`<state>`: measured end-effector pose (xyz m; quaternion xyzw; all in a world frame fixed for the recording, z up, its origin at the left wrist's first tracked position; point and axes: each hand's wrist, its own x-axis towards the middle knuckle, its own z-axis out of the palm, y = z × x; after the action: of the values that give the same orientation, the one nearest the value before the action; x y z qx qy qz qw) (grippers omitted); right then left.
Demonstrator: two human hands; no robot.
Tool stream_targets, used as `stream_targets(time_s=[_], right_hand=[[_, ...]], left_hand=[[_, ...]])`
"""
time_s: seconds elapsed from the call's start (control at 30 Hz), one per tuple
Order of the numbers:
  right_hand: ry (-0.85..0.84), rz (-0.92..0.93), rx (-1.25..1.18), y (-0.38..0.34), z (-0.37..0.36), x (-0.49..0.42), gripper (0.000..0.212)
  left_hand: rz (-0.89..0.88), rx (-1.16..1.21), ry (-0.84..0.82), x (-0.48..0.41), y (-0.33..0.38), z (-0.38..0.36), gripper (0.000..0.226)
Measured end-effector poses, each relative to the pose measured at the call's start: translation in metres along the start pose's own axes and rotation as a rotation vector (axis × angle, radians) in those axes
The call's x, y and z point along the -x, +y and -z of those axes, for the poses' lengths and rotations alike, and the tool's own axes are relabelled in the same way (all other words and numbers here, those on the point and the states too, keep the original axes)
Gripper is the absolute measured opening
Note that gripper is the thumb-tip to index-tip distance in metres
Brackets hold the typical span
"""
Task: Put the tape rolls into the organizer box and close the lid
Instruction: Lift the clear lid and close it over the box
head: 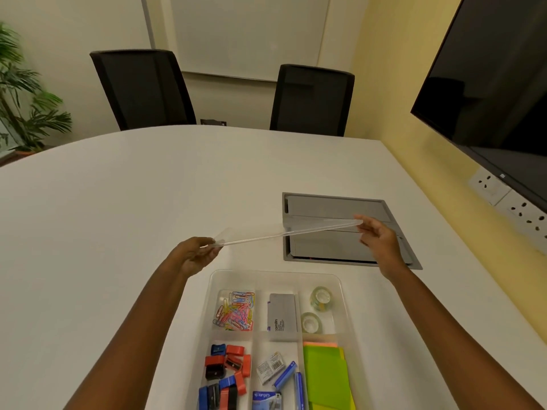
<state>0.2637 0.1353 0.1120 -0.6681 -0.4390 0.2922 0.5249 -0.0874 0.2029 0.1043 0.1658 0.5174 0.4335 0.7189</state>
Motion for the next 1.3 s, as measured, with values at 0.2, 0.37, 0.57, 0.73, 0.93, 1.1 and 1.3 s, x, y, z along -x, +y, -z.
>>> stream_targets(time_s=[0.2, 0.37, 0.57, 0.73, 0.93, 1.1, 1.3], right_hand=[[0.016, 0.105, 0.079, -0.012, 0.019, 0.024, 0.026], [0.089, 0.3, 0.038, -0.037, 0.032, 0.055, 0.013], [0.108, 0.352, -0.078, -0.075, 0.041, 0.095, 0.028], [0.103, 0.232, -0.181, -0.08, 0.046, 0.115, 0.029], [0.041, 0.018, -0.294, -0.071, 0.044, 0.13, 0.02], [0.087, -0.052, -0.297, -0.047, 0.032, 0.144, 0.027], [0.073, -0.141, -0.031, 0.009, 0.018, 0.17, 0.033]], left_hand=[[0.065, 0.097, -0.104, 0.049, -0.005, 0.003, 0.021], [-0.082, 0.087, -0.172, 0.086, 0.001, 0.006, 0.018], [-0.307, -0.157, -0.275, 0.109, -0.015, 0.012, 0.045], [-0.627, -0.563, -0.096, 0.12, -0.051, 0.023, 0.033], [-0.685, -0.374, 0.007, 0.127, -0.072, 0.037, 0.025], [-0.553, -0.229, 0.111, 0.124, -0.085, 0.043, 0.025], [-0.407, -0.136, 0.202, 0.12, -0.098, 0.052, 0.028]])
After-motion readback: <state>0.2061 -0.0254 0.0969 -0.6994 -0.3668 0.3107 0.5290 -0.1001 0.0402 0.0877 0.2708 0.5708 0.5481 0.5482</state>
